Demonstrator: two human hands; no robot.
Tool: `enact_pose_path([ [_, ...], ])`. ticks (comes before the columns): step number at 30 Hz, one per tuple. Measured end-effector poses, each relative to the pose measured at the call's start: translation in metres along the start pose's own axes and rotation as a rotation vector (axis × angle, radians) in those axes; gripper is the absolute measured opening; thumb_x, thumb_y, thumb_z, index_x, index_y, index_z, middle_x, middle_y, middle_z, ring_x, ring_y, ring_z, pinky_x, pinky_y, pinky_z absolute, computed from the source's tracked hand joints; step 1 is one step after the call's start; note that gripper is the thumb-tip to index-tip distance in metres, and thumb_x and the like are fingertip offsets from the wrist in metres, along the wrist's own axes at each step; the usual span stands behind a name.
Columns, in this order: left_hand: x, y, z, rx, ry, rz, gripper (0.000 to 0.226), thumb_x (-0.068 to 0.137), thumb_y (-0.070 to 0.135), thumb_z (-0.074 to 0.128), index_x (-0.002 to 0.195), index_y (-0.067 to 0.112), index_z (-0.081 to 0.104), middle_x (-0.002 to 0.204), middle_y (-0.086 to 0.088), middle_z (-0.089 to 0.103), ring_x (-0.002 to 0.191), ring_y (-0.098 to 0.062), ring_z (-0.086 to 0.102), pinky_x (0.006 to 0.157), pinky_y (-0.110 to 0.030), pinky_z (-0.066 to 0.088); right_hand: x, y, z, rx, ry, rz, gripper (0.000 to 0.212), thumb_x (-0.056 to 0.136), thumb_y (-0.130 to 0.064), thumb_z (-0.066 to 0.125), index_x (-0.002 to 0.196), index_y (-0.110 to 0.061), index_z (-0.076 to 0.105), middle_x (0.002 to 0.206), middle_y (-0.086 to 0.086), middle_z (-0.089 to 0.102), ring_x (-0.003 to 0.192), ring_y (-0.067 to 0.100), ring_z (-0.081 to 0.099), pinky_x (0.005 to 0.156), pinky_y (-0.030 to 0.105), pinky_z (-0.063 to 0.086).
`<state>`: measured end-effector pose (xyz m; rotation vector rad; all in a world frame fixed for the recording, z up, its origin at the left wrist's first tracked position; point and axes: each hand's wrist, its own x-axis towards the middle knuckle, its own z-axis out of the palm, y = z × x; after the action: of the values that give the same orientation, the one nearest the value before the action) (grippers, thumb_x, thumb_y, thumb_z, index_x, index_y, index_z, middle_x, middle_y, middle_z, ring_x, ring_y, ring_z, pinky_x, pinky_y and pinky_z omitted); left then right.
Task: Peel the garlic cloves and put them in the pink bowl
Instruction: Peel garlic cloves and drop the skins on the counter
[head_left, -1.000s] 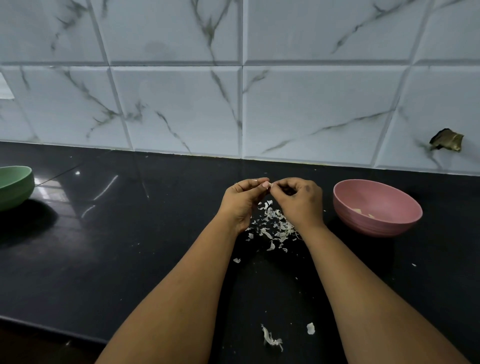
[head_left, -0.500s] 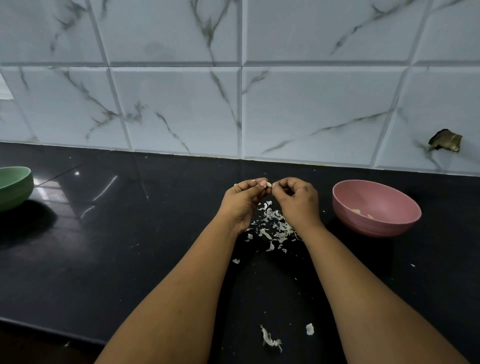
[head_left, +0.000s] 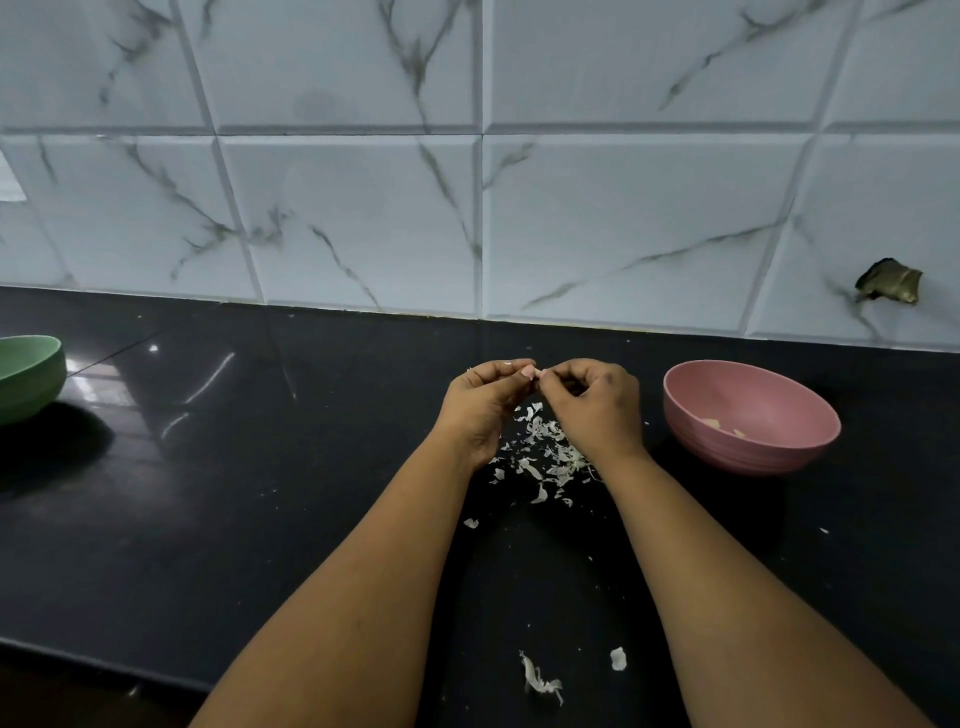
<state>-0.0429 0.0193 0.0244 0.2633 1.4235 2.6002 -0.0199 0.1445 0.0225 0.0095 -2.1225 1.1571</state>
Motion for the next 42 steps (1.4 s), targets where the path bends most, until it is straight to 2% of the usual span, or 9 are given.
enact_pose_path([
  [4,0.0006,-0.0011,-0.0002,0.055,0.01,0.014,0.009,0.087,-0.009,0.063,0.087,-0.001,0.067,0.073,-0.006,0.071,0.07,-0.014,0.07,0.067,-0.021,0.057,-0.0002,0.0006,0.0006,-0.061,-0.025,-0.051,0.012,0.082,-0.02,0.072,0.074,-0.012,0.075,0.061,-0.005,0.066,0.054,0.0,0.058,0.054,0.009,0.045],
  [8,0.002,-0.0024,-0.0016,0.074,0.016,0.014,0.007,0.087,-0.007,0.063,0.088,-0.001,0.067,0.075,-0.006,0.071,0.071,-0.015,0.069,0.068,-0.022,0.057,0.0003,0.0024,0.0033,-0.092,-0.032,-0.068,0.013,0.081,-0.018,0.072,0.073,-0.008,0.072,0.062,0.001,0.067,0.058,0.012,0.062,0.058,0.027,0.051],
  [14,0.0041,-0.0011,-0.0015,-0.044,-0.012,-0.025,0.015,0.092,-0.008,0.056,0.087,0.001,0.067,0.073,-0.005,0.071,0.069,-0.011,0.069,0.068,-0.019,0.056,0.0012,0.0024,0.004,0.015,-0.075,0.04,0.014,0.087,-0.02,0.066,0.078,-0.01,0.07,0.066,-0.007,0.063,0.061,0.004,0.056,0.053,0.01,0.041],
  [20,0.0033,-0.0012,-0.0008,-0.062,-0.029,-0.034,0.013,0.093,-0.007,0.054,0.091,-0.001,0.066,0.074,-0.007,0.07,0.069,-0.012,0.067,0.067,-0.019,0.056,0.0025,0.0018,0.0058,0.13,-0.131,0.188,0.021,0.095,-0.017,0.05,0.083,-0.012,0.066,0.075,-0.001,0.063,0.07,0.009,0.055,0.059,0.017,0.04],
  [23,0.0057,-0.0017,-0.0031,-0.046,-0.005,-0.009,0.012,0.091,-0.007,0.058,0.089,0.0,0.067,0.077,-0.007,0.071,0.075,-0.014,0.068,0.074,-0.019,0.057,0.0018,0.002,0.0045,0.114,-0.064,0.114,0.018,0.093,-0.024,0.06,0.084,-0.012,0.07,0.075,-0.002,0.068,0.069,0.007,0.06,0.06,0.011,0.044],
  [26,0.0062,-0.0034,-0.0046,0.023,0.01,0.014,0.01,0.09,-0.006,0.06,0.09,0.001,0.068,0.083,-0.009,0.07,0.079,-0.015,0.068,0.073,-0.02,0.056,0.0005,0.0036,0.0041,0.023,-0.048,0.016,0.014,0.086,-0.026,0.07,0.08,-0.014,0.073,0.07,-0.006,0.068,0.065,0.006,0.063,0.061,0.019,0.052],
  [30,0.0057,-0.0049,-0.0051,0.084,0.023,0.036,0.009,0.09,-0.005,0.061,0.091,0.001,0.067,0.082,-0.01,0.07,0.078,-0.017,0.068,0.07,-0.021,0.056,0.0,0.0035,0.0039,-0.043,-0.048,-0.047,0.013,0.085,-0.022,0.07,0.077,-0.012,0.074,0.067,-0.005,0.068,0.062,0.008,0.063,0.063,0.027,0.055],
  [35,0.0067,-0.0082,-0.0047,0.158,0.041,0.064,0.005,0.088,-0.003,0.066,0.09,0.001,0.068,0.083,-0.011,0.07,0.08,-0.02,0.068,0.076,-0.028,0.058,-0.0008,0.0034,0.0043,-0.09,-0.044,-0.094,0.013,0.082,-0.02,0.072,0.075,-0.009,0.071,0.065,-0.002,0.067,0.06,0.01,0.063,0.06,0.028,0.054],
  [42,0.0067,-0.0075,-0.0049,0.119,0.03,0.044,0.007,0.09,-0.003,0.063,0.089,0.002,0.068,0.081,-0.01,0.069,0.077,-0.018,0.067,0.071,-0.024,0.057,-0.0003,0.0048,0.0056,-0.067,-0.05,-0.076,0.012,0.084,-0.018,0.071,0.077,-0.008,0.07,0.068,-0.001,0.067,0.063,0.012,0.062,0.061,0.027,0.053],
])
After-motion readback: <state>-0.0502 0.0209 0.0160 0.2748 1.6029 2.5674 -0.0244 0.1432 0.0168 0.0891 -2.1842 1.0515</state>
